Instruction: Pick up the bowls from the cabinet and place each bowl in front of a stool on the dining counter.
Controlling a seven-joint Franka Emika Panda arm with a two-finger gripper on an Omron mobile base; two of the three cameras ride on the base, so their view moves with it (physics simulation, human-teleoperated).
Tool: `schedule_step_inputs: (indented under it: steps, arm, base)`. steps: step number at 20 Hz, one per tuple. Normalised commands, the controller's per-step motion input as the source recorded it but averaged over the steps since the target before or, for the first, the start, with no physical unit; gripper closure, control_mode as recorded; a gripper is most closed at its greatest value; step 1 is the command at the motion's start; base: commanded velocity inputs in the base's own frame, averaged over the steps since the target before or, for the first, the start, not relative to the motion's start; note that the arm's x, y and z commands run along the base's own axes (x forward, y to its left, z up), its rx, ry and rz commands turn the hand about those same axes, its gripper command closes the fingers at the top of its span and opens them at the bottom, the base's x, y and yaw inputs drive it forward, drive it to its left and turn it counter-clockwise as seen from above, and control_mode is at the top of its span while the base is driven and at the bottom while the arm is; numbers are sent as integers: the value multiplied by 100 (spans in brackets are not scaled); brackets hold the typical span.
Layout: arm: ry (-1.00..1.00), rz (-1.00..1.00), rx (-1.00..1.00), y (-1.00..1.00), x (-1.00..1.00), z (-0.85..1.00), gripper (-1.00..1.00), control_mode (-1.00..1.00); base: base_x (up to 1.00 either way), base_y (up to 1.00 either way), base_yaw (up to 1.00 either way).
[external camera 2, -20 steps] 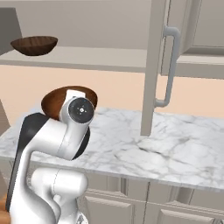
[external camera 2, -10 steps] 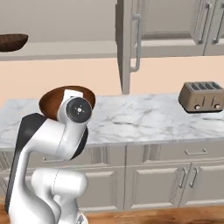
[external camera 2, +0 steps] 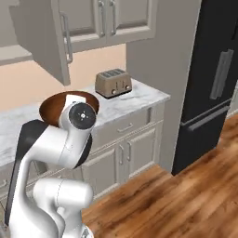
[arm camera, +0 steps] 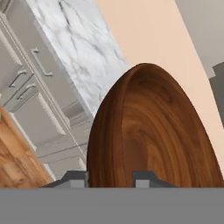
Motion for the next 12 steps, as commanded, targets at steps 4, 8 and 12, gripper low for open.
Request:
schedule_step_inputs:
  steps: [4,8,12]
  arm:
    - [0,0,0,0,0,0,100,100]
    - [0,0,0,0,0,0,100,100]
    - [0,0,0,0,0,0,100,100]
  base:
    - [0,-72,-91]
    - [0,-96,-84]
    - [5,-100,-79]
